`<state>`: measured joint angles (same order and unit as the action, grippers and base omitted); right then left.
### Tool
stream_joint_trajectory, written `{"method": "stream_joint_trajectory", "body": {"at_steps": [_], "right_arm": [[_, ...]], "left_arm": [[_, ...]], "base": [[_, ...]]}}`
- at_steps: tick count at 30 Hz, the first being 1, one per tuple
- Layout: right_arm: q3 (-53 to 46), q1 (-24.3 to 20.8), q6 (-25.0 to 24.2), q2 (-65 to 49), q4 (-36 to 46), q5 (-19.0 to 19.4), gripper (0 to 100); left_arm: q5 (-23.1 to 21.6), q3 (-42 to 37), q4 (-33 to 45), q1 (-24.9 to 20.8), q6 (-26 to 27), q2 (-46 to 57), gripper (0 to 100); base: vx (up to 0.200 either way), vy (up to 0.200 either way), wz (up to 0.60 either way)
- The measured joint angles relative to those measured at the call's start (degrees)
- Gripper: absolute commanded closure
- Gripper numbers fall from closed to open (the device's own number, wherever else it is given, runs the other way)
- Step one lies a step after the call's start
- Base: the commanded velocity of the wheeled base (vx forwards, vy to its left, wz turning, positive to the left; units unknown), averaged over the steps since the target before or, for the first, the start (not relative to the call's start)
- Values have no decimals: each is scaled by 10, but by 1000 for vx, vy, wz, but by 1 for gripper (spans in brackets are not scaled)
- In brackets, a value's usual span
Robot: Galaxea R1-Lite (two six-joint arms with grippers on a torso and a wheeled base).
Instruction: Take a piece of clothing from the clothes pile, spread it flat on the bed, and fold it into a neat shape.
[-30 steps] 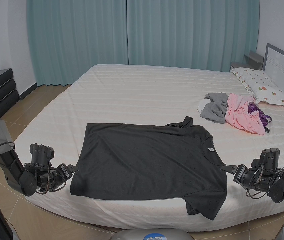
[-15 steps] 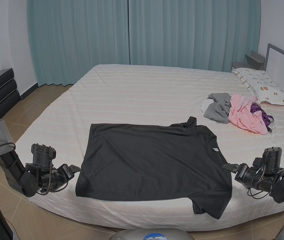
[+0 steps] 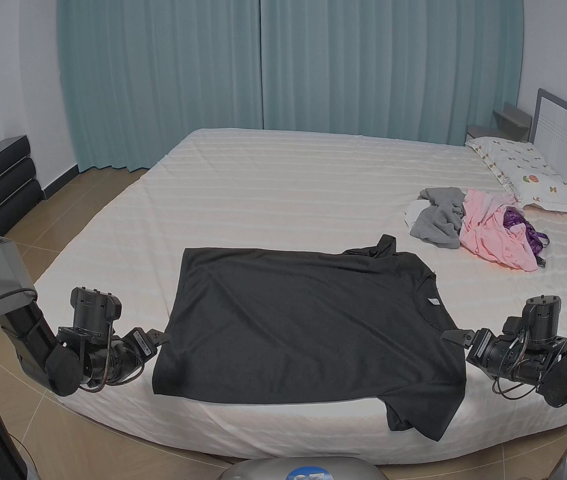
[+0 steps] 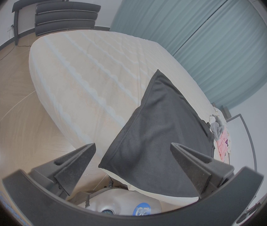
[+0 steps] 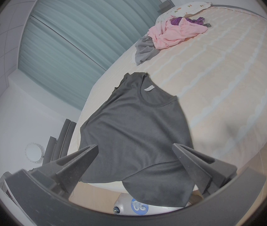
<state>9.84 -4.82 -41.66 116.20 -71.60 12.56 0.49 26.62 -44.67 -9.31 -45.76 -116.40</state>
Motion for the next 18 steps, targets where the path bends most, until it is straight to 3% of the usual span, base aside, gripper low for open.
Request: {"method": "stream_joint_trajectory", "body": {"at_steps": [6,18], "right_arm": [[0,1,0,5,0,0,0],[0,-6,0,10,0,0,0]], "left_arm": [[1,3,-1,-1,-1,0,0],[0,9,-1,1,-17,0,0]], "base": [[0,0,0],[200,0,0]]}}
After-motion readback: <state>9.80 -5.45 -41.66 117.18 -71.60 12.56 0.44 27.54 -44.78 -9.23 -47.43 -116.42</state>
